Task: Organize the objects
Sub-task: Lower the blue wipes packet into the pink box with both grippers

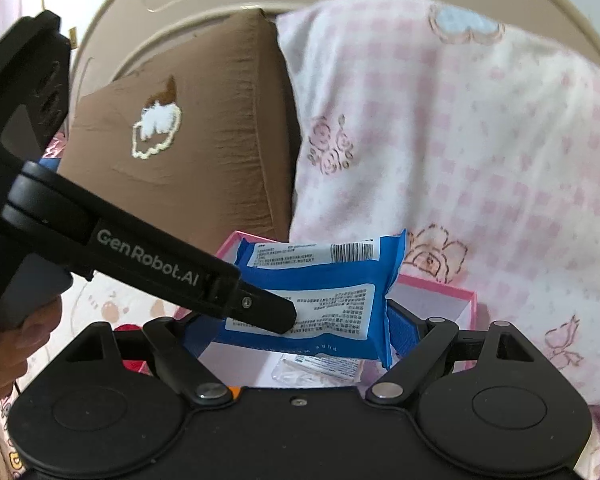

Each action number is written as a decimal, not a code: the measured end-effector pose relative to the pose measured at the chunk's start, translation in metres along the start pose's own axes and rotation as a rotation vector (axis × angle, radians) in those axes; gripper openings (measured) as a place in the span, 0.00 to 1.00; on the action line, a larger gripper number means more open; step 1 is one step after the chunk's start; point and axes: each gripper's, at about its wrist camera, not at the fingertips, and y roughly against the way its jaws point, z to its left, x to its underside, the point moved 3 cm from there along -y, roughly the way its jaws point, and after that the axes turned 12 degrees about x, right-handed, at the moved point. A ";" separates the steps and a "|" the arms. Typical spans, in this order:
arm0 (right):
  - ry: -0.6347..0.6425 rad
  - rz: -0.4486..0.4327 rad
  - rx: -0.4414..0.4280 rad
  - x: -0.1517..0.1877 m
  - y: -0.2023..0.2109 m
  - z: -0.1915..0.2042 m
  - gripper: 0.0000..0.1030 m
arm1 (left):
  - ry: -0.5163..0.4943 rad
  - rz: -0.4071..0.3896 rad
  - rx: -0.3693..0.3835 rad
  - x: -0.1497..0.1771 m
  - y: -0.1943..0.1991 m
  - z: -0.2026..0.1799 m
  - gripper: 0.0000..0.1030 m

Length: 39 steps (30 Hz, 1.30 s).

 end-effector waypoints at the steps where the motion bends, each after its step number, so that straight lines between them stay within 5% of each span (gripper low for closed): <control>1: -0.006 0.004 0.005 0.000 -0.006 -0.001 0.86 | 0.002 -0.001 -0.008 -0.001 -0.004 0.002 0.47; 7: -0.089 0.061 -0.019 0.008 -0.042 -0.016 0.81 | -0.008 -0.021 -0.037 -0.003 -0.029 0.015 0.47; 17: -0.194 0.146 -0.044 0.028 -0.089 -0.041 0.49 | 0.039 -0.058 -0.033 -0.004 -0.060 0.058 0.35; 39: -0.140 0.233 0.064 0.025 -0.150 -0.041 0.42 | -0.049 -0.078 -0.122 -0.014 -0.106 0.071 0.34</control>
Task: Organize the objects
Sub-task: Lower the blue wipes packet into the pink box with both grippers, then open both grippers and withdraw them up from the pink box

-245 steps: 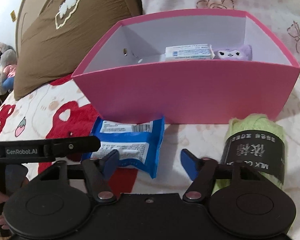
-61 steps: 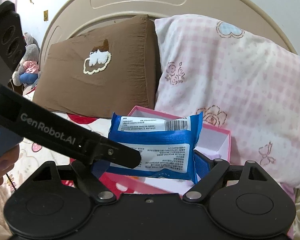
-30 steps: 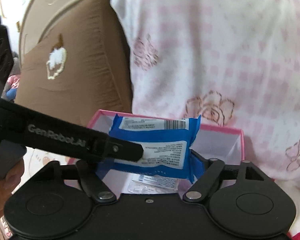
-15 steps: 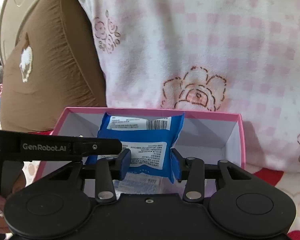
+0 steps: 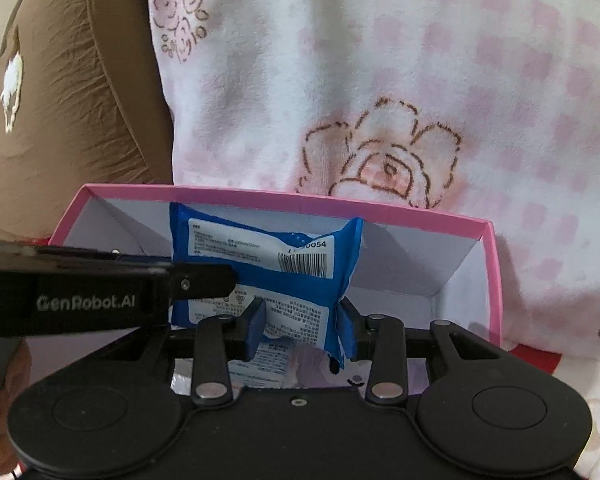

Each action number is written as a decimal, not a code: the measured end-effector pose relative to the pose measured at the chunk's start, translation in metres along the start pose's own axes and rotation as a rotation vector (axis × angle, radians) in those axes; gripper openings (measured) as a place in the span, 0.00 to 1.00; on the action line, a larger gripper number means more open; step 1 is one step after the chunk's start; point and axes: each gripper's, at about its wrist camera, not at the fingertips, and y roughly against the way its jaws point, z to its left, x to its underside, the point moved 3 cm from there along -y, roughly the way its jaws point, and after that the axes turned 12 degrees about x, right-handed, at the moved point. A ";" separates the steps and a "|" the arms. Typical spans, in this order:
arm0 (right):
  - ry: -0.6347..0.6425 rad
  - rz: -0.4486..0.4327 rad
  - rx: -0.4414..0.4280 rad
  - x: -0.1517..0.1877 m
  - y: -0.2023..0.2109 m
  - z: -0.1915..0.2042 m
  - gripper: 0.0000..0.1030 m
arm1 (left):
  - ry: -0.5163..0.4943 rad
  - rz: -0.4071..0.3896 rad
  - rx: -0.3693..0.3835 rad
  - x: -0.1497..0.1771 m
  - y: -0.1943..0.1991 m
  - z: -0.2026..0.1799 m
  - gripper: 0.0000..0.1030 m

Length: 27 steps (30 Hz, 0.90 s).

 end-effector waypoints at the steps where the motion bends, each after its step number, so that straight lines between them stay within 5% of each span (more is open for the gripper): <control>1: -0.002 -0.005 0.001 0.001 0.001 0.001 0.42 | 0.000 -0.003 -0.001 0.000 -0.001 0.001 0.34; 9: 0.031 -0.012 0.072 0.004 -0.008 0.017 0.42 | 0.137 -0.040 -0.005 -0.004 -0.017 0.019 0.34; 23: -0.029 0.065 0.063 0.002 -0.026 0.004 0.48 | 0.144 -0.020 -0.043 0.009 -0.038 0.020 0.34; 27: -0.046 0.068 0.042 0.002 -0.017 -0.002 0.51 | 0.112 -0.027 -0.055 0.007 -0.035 0.014 0.46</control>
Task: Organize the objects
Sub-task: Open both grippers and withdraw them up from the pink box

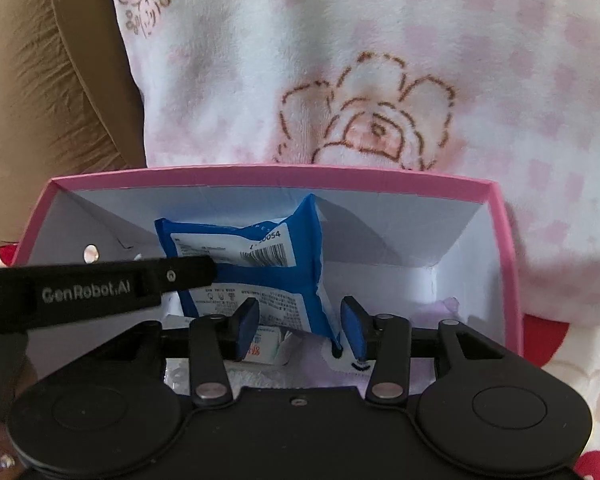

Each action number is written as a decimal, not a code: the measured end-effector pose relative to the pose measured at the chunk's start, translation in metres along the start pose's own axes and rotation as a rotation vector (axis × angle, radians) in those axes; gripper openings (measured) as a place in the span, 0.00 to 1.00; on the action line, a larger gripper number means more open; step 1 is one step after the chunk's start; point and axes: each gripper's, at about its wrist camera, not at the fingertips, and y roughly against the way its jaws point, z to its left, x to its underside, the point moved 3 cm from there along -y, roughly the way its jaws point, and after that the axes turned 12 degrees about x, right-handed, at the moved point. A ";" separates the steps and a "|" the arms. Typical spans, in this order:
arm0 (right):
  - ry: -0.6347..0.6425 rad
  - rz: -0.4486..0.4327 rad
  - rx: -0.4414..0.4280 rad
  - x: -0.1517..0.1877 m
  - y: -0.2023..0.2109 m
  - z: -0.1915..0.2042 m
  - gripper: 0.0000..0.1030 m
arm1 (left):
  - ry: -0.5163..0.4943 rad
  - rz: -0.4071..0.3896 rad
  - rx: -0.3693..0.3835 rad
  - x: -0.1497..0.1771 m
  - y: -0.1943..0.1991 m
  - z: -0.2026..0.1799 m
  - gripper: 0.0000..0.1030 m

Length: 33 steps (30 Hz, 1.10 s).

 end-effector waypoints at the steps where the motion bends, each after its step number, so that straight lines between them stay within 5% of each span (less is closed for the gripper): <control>1: 0.003 -0.005 0.006 0.002 0.004 -0.001 0.51 | -0.019 -0.003 -0.018 0.000 0.001 -0.002 0.47; 3: -0.004 -0.056 0.036 0.011 0.021 -0.006 0.51 | -0.052 0.011 -0.030 0.002 0.004 -0.006 0.49; 9: -0.040 -0.157 -0.060 0.048 0.072 -0.016 0.58 | -0.111 0.032 -0.058 0.013 0.019 -0.019 0.50; 33: 0.004 -0.167 -0.086 0.103 0.182 -0.025 0.67 | -0.155 0.104 -0.033 0.068 0.194 -0.057 0.56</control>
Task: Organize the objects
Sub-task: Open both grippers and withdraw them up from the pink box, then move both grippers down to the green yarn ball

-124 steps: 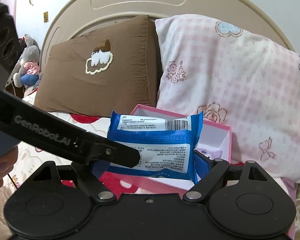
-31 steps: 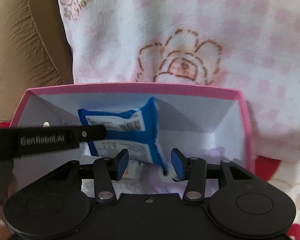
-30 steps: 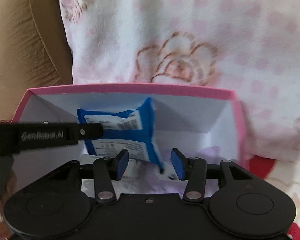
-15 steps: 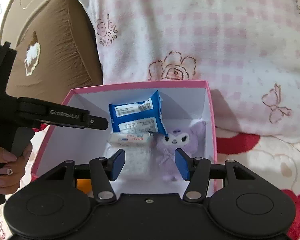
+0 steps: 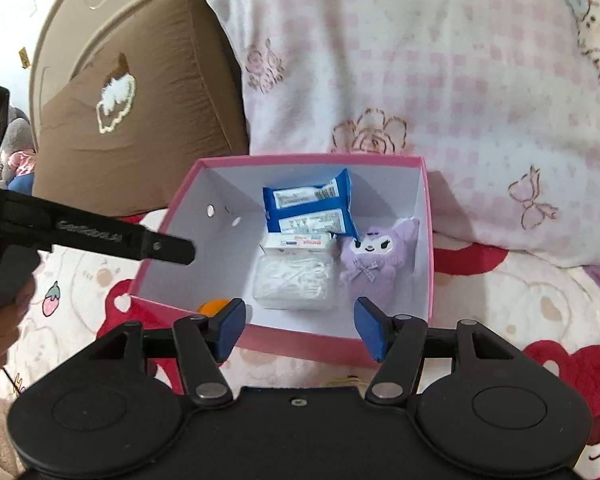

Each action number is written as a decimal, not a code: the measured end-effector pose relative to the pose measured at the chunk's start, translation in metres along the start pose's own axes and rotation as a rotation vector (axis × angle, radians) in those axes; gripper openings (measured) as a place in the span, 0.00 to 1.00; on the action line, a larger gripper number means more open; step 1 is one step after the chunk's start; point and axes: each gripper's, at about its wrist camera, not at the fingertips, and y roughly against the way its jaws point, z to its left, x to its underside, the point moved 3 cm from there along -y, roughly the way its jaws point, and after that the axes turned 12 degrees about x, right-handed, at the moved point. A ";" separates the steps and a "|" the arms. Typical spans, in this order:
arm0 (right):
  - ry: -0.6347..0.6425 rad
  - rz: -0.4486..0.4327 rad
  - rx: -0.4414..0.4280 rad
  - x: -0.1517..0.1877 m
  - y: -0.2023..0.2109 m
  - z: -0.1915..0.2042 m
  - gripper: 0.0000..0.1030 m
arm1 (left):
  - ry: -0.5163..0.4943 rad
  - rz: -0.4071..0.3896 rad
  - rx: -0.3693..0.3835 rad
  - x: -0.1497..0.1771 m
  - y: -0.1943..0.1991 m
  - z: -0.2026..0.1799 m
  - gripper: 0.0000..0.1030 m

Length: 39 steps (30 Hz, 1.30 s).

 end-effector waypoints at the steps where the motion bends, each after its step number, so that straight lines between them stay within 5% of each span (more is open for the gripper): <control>1: 0.007 -0.014 0.012 0.001 0.004 0.001 0.67 | 0.007 -0.008 0.003 0.003 0.008 -0.001 0.56; 4: 0.046 -0.037 0.062 0.003 0.010 0.008 0.67 | 0.003 -0.021 -0.021 0.011 0.028 -0.003 0.57; 8: 0.043 -0.031 0.023 0.006 0.021 0.013 0.68 | -0.016 -0.005 -0.058 0.021 0.047 -0.006 0.59; 14: 0.125 -0.097 0.055 0.013 0.055 0.019 0.81 | -0.029 0.017 -0.049 0.039 0.065 -0.018 0.59; 22: 0.146 -0.078 0.016 0.023 0.084 0.014 0.89 | -0.074 0.058 -0.017 0.076 0.077 -0.043 0.60; 39: 0.228 -0.032 -0.013 0.075 0.117 0.010 0.89 | -0.128 0.147 0.010 0.108 0.083 -0.065 0.82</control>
